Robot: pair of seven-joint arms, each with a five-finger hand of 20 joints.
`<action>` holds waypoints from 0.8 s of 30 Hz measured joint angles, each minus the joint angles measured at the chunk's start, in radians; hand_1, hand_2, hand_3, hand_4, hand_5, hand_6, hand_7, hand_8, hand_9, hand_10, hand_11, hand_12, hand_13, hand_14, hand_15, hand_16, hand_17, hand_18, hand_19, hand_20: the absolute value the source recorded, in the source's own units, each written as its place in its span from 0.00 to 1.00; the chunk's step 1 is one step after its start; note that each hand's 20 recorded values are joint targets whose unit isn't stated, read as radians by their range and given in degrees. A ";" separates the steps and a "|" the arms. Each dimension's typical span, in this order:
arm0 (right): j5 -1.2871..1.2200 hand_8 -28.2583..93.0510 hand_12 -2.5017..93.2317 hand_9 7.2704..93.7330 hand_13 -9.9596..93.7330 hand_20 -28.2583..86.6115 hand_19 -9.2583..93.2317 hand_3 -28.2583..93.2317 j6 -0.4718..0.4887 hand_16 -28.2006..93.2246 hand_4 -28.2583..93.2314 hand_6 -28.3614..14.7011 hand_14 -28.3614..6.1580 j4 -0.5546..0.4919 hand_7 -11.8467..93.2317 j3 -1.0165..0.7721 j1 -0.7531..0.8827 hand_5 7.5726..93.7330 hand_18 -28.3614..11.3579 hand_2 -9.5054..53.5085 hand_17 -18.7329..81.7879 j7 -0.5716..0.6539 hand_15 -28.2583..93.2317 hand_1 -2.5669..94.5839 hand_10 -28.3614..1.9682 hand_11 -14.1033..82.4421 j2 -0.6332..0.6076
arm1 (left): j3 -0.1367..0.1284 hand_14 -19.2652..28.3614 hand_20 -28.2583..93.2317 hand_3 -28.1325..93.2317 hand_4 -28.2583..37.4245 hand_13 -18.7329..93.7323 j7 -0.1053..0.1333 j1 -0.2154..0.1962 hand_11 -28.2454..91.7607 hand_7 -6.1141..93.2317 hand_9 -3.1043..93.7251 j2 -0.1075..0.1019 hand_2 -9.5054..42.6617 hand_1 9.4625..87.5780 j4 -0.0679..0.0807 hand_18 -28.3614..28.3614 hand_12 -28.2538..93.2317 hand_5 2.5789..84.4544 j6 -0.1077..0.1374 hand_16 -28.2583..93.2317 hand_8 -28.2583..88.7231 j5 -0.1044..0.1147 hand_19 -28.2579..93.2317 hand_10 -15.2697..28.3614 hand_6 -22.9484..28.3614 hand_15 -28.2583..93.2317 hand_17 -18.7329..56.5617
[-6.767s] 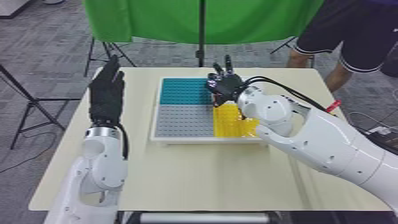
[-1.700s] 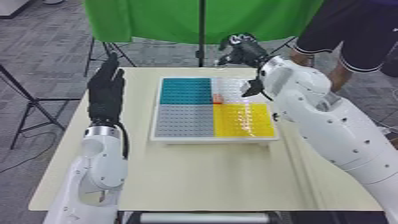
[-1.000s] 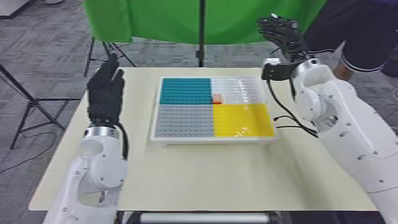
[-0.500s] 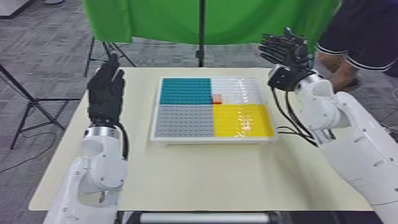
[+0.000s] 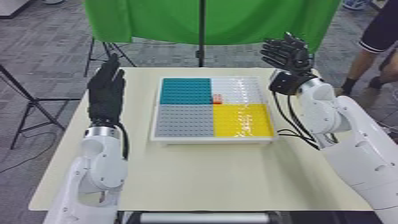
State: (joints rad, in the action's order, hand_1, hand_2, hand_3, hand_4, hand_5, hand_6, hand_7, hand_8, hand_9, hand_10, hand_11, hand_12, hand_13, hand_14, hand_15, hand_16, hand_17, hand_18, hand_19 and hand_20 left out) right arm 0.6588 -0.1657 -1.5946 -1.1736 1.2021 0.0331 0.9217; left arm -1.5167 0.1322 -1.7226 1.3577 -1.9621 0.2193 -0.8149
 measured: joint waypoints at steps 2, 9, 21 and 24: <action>0.000 0.17 0.20 0.32 0.38 0.36 0.23 0.88 0.000 0.48 0.10 0.39 0.44 0.001 0.26 0.000 -0.001 0.39 0.46 0.28 0.28 0.001 0.28 0.14 0.31 0.22 0.000 | 0.000 0.61 0.37 0.84 0.14 0.25 0.000 0.001 0.28 0.16 0.23 0.000 0.31 0.20 0.000 0.58 0.36 0.38 0.000 0.37 0.17 0.000 0.32 0.56 0.56 0.21 0.09; -0.001 0.17 0.20 0.32 0.38 0.36 0.23 0.88 -0.001 0.48 0.10 0.39 0.44 0.007 0.26 0.000 -0.006 0.39 0.46 0.28 0.28 0.002 0.28 0.14 0.31 0.22 0.000 | 0.001 0.61 0.37 0.84 0.14 0.25 -0.001 0.010 0.28 0.16 0.23 -0.001 0.31 0.20 0.001 0.58 0.35 0.38 -0.004 0.37 0.17 0.000 0.32 0.56 0.56 0.21 0.09; -0.001 0.17 0.20 0.32 0.38 0.36 0.22 0.88 -0.002 0.48 0.10 0.40 0.44 0.010 0.26 -0.002 -0.010 0.39 0.46 0.27 0.28 0.005 0.28 0.14 0.32 0.23 0.000 | 0.003 0.61 0.37 0.84 0.14 0.25 -0.001 0.018 0.28 0.16 0.23 -0.002 0.31 0.20 0.001 0.58 0.35 0.38 -0.004 0.37 0.17 0.000 0.32 0.55 0.56 0.21 0.09; -0.001 0.17 0.20 0.32 0.38 0.36 0.22 0.88 -0.002 0.48 0.10 0.39 0.44 0.010 0.26 -0.003 -0.010 0.39 0.46 0.27 0.28 0.006 0.28 0.15 0.32 0.23 -0.002 | 0.003 0.61 0.37 0.84 0.14 0.25 -0.001 0.018 0.28 0.16 0.23 -0.002 0.31 0.20 0.001 0.58 0.35 0.38 -0.004 0.37 0.17 0.000 0.32 0.55 0.56 0.21 0.09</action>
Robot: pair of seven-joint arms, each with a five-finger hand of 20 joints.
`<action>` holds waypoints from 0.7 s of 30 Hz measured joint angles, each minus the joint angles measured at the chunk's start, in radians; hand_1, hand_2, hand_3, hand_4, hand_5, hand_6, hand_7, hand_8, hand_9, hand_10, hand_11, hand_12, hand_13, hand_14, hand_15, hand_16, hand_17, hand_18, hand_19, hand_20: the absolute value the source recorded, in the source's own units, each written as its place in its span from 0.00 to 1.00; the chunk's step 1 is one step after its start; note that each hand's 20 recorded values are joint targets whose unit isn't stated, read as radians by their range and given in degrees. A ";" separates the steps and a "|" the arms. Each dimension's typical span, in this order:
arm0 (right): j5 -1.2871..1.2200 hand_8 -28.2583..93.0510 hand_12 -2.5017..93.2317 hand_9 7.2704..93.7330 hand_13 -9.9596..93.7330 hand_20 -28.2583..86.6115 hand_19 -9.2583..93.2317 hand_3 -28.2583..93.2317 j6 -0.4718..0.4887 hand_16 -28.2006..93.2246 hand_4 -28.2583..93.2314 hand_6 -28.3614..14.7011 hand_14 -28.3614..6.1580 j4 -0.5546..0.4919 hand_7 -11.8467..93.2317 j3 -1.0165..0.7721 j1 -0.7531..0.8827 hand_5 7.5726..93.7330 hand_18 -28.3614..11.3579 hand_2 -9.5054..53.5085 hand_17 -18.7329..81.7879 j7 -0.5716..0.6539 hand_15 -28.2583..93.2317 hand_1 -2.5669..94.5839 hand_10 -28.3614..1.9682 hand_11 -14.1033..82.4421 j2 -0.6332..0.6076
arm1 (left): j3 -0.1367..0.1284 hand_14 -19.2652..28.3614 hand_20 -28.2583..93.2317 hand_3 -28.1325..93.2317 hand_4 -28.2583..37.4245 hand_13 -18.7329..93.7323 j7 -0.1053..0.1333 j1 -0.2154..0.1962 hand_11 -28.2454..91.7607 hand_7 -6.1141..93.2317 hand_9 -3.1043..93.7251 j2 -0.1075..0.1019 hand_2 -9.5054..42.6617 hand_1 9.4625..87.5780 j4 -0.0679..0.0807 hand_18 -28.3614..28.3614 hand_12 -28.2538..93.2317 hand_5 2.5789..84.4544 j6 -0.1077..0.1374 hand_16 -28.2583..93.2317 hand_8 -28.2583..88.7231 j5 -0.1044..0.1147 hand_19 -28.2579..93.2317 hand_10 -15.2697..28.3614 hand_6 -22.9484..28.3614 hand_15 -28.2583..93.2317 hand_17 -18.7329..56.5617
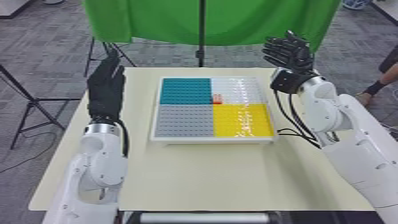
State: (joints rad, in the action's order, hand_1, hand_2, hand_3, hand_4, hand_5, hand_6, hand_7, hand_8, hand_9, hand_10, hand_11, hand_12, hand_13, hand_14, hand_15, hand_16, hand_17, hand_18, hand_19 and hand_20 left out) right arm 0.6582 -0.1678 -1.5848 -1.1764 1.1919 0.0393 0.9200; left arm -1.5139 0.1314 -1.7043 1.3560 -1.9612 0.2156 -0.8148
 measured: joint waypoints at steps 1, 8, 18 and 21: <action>0.000 0.17 0.20 0.32 0.38 0.36 0.22 0.88 0.000 0.48 0.10 0.39 0.44 0.000 0.26 0.000 0.000 0.39 0.46 0.27 0.28 0.001 0.28 0.15 0.32 0.23 0.000 | 0.000 0.61 0.37 0.84 0.14 0.25 0.000 0.000 0.28 0.16 0.23 0.000 0.31 0.20 0.000 0.58 0.35 0.38 0.000 0.37 0.17 0.000 0.32 0.55 0.56 0.21 0.09; 0.000 0.17 0.20 0.32 0.38 0.36 0.22 0.88 0.000 0.48 0.10 0.39 0.44 0.000 0.26 0.000 0.000 0.39 0.46 0.27 0.28 0.005 0.28 0.15 0.32 0.23 -0.001 | 0.000 0.61 0.37 0.84 0.14 0.25 0.000 0.001 0.28 0.16 0.23 0.000 0.31 0.20 0.000 0.58 0.35 0.38 0.000 0.37 0.17 0.000 0.32 0.55 0.56 0.21 0.09; 0.004 0.17 0.20 0.32 0.38 0.36 0.23 0.88 0.000 0.48 0.10 0.39 0.44 0.000 0.27 0.000 0.001 0.39 0.46 0.27 0.28 0.010 0.28 0.15 0.31 0.23 -0.002 | 0.002 0.61 0.37 0.84 0.14 0.25 0.000 0.002 0.28 0.16 0.23 0.000 0.31 0.21 0.000 0.58 0.35 0.38 0.000 0.37 0.17 0.000 0.32 0.55 0.56 0.21 0.09; 0.004 0.17 0.20 0.32 0.38 0.36 0.23 0.88 0.001 0.48 0.10 0.39 0.44 0.000 0.27 0.000 0.001 0.39 0.46 0.27 0.28 0.011 0.28 0.15 0.32 0.23 -0.002 | 0.002 0.61 0.37 0.84 0.14 0.25 0.000 0.002 0.28 0.16 0.23 0.000 0.31 0.20 0.000 0.58 0.35 0.38 0.000 0.37 0.17 0.000 0.32 0.55 0.57 0.21 0.09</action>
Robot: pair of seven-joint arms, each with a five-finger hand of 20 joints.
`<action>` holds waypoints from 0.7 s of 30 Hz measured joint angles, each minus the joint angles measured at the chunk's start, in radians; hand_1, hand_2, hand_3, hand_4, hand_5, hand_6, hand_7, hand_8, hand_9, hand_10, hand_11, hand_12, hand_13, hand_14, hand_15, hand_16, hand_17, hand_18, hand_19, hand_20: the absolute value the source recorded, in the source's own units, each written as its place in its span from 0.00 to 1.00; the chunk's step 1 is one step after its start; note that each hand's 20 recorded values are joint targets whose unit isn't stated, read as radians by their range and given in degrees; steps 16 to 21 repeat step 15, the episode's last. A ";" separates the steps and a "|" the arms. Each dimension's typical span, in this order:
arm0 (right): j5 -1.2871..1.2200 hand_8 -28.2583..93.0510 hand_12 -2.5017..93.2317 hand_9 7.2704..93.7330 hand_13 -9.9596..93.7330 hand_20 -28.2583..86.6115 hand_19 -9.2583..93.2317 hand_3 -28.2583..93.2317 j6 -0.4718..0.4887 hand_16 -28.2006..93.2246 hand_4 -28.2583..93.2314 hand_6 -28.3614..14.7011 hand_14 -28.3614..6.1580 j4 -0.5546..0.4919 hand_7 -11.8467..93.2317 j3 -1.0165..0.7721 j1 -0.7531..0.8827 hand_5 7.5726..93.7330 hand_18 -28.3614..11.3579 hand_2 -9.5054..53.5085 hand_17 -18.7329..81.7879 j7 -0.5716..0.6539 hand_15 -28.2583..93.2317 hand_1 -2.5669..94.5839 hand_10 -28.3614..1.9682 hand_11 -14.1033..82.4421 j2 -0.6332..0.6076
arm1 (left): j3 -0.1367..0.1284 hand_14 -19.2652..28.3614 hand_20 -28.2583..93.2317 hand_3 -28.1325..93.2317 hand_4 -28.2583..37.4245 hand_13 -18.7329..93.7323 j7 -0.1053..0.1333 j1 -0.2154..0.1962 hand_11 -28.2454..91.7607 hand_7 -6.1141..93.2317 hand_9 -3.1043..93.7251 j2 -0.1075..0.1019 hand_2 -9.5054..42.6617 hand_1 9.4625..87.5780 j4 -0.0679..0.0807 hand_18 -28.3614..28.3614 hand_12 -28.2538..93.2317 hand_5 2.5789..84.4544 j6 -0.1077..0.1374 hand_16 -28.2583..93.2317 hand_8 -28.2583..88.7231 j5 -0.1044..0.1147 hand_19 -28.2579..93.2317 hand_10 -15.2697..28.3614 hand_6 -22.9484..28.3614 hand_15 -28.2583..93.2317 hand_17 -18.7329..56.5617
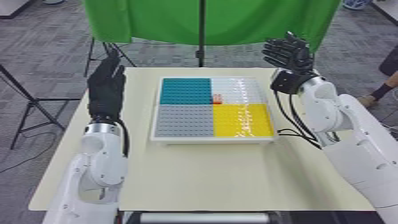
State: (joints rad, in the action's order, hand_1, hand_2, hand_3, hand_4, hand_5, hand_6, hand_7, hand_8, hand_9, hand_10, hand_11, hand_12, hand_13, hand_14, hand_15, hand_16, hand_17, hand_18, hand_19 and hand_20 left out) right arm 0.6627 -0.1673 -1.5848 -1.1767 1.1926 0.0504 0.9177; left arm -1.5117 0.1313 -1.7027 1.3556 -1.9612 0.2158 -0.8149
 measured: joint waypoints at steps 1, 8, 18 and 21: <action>0.000 0.17 0.20 0.32 0.38 0.36 0.23 0.88 0.000 0.48 0.10 0.39 0.44 0.000 0.27 0.000 0.000 0.39 0.46 0.27 0.28 0.000 0.28 0.15 0.31 0.23 0.000 | 0.000 0.61 0.37 0.84 0.14 0.25 0.000 0.000 0.28 0.16 0.23 0.000 0.31 0.20 0.000 0.58 0.35 0.38 0.000 0.37 0.17 0.000 0.32 0.55 0.57 0.21 0.09; 0.002 0.17 0.20 0.32 0.38 0.36 0.23 0.88 0.001 0.48 0.10 0.39 0.44 0.000 0.27 0.000 0.000 0.39 0.46 0.27 0.28 0.001 0.28 0.15 0.32 0.23 0.000 | 0.002 0.61 0.37 0.84 0.14 0.25 -0.001 0.001 0.28 0.16 0.23 -0.001 0.31 0.20 0.000 0.58 0.36 0.38 0.000 0.37 0.17 0.000 0.32 0.55 0.56 0.21 0.09; 0.002 0.17 0.20 0.32 0.38 0.36 0.23 0.88 0.001 0.48 0.10 0.39 0.44 0.000 0.27 0.000 0.001 0.39 0.46 0.27 0.28 0.002 0.28 0.15 0.32 0.23 -0.001 | 0.005 0.61 0.37 0.83 0.14 0.25 -0.002 0.003 0.28 0.16 0.23 -0.001 0.31 0.20 0.001 0.58 0.35 0.38 0.000 0.37 0.17 0.000 0.32 0.55 0.56 0.21 0.09; 0.002 0.17 0.20 0.32 0.38 0.36 0.23 0.88 0.001 0.48 0.10 0.39 0.44 0.000 0.27 0.000 0.001 0.39 0.46 0.27 0.28 0.002 0.28 0.15 0.32 0.23 -0.001 | 0.005 0.61 0.37 0.83 0.14 0.25 -0.002 0.003 0.28 0.16 0.23 -0.001 0.31 0.20 0.001 0.58 0.35 0.38 0.000 0.37 0.17 0.000 0.32 0.55 0.56 0.21 0.09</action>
